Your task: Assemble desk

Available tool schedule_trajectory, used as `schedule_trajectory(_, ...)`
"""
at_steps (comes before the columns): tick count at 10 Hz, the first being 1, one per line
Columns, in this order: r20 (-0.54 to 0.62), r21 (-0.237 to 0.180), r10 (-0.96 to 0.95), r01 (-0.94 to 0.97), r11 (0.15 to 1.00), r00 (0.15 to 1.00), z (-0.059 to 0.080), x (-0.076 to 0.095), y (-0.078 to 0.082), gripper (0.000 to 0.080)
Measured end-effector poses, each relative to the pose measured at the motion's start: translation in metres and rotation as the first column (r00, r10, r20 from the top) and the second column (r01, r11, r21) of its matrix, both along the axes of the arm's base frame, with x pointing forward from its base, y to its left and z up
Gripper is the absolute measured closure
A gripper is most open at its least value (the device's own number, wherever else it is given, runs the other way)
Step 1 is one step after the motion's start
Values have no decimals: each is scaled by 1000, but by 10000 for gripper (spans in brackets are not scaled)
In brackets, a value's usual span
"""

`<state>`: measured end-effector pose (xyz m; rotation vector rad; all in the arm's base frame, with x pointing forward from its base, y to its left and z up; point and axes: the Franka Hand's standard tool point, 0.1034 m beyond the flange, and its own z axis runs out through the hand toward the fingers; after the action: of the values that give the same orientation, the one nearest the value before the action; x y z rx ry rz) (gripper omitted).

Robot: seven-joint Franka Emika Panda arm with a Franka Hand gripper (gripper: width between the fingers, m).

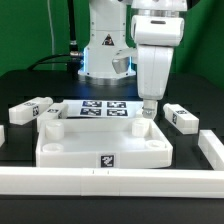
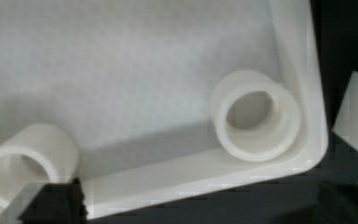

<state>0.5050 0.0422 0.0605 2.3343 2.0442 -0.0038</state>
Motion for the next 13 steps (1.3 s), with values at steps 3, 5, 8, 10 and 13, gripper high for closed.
schedule_trajectory(3, -21, -2, 406, -406, 914, 914, -14, -13, -37, 150)
schedule_trajectory(5, -33, 0, 452, -452, 892, 891, -18, -16, -52, 150)
schedule_trajectory(8, -56, 18, 396, -396, 918, 917, -37, -27, -57, 150)
schedule_trajectory(10, -74, 31, 389, -388, 921, 918, -49, -34, -55, 150)
schedule_trajectory(13, -79, 34, 386, -384, 923, 919, -52, -34, -55, 265)
